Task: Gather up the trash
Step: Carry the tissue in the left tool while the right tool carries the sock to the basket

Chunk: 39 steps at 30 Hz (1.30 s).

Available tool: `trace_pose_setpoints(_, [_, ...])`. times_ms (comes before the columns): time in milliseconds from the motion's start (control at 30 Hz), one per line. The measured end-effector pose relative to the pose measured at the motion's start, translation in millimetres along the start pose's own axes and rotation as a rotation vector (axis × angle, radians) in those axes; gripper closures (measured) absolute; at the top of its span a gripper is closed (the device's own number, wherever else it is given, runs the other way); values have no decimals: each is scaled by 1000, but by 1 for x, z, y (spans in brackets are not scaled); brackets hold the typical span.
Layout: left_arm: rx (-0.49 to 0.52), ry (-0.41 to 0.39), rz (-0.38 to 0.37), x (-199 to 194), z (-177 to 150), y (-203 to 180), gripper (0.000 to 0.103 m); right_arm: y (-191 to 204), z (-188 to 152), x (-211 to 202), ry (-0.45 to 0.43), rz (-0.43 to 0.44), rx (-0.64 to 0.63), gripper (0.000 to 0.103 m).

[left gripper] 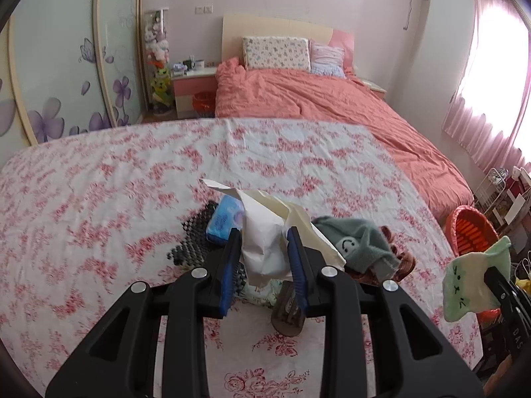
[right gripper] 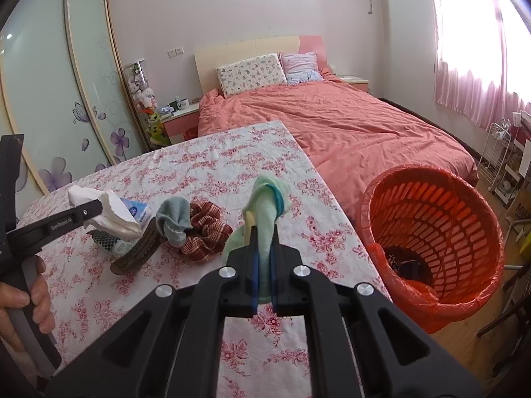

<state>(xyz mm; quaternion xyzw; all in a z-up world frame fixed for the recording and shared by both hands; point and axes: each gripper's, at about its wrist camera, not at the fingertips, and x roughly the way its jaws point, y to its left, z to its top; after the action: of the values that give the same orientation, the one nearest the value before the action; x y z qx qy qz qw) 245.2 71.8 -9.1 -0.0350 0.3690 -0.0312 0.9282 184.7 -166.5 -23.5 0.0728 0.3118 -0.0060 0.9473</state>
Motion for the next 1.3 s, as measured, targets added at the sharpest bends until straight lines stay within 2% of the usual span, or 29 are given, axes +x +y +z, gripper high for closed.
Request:
trace_pose_setpoints(300, [28, -74, -20, -34, 16, -12, 73, -4, 13, -21, -58, 12, 14, 97])
trace_pose_setpoints(700, [98, -120, -100, -55, 17, -59, 73, -30, 26, -44, -123, -17, 57, 97])
trace_pose_setpoints(1300, [258, -123, -316, -52, 11, -171, 73, -137, 42, -79, -237, -138, 213, 97])
